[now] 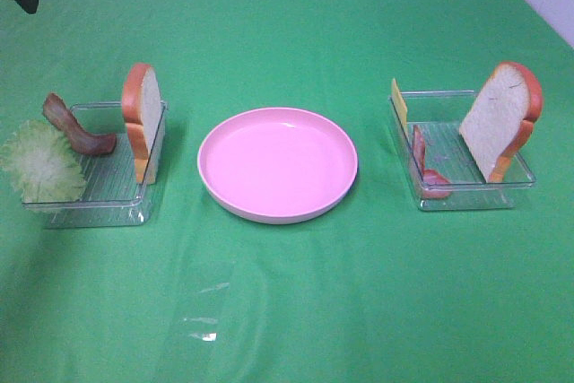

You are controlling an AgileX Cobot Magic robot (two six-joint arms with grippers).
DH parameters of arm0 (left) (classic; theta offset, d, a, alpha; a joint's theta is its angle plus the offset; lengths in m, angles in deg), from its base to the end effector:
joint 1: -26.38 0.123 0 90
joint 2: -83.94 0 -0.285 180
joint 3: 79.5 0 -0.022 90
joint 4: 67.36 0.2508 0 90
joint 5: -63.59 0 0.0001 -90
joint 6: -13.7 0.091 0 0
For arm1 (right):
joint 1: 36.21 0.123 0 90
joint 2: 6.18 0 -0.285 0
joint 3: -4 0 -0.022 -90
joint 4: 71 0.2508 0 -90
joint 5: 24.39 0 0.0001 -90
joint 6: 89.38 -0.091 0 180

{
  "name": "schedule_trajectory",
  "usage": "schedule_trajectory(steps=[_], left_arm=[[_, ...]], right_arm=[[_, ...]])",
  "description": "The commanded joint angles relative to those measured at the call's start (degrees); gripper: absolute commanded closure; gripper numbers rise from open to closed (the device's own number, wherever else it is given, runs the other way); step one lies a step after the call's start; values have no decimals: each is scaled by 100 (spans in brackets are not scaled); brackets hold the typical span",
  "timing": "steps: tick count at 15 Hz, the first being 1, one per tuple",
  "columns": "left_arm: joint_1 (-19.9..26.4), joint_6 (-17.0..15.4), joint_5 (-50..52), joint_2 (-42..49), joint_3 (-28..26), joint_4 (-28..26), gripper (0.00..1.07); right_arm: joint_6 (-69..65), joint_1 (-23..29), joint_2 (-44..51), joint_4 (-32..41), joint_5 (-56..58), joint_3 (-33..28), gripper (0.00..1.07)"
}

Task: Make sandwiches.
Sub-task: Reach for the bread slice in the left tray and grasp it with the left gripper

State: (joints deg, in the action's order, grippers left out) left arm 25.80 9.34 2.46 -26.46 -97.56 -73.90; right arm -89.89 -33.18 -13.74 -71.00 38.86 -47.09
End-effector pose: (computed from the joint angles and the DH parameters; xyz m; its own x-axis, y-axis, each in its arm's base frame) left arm 0.3913 -0.0130 0.3209 -0.8929 -0.1213 -0.4336 -0.0627 0.9871 -0.1472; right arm -0.0026 -0.0001 0.2616 -0.5281 -0.0190 -0.8489 -0.0482 0.9988 0.0076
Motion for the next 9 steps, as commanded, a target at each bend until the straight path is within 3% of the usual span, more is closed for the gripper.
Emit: schedule_trajectory(steps=[1, 3, 6, 9], left_arm=[[-80, -218, -80, -201, -223, -74, 7], [-332, -304, -183, -355, -378, -23, 7], [-928, -963, -676, -831, -871, 613, 7], [-1301, -1157, -894, -1232, -1243, 653, 7]], right_arm=[[52, -29, 189, 0, -11, -6, 10], [52, -29, 189, 0, -11, -6, 10], [52, -29, 189, 0, -11, -6, 10], [52, -29, 189, 0, -11, -6, 10]])
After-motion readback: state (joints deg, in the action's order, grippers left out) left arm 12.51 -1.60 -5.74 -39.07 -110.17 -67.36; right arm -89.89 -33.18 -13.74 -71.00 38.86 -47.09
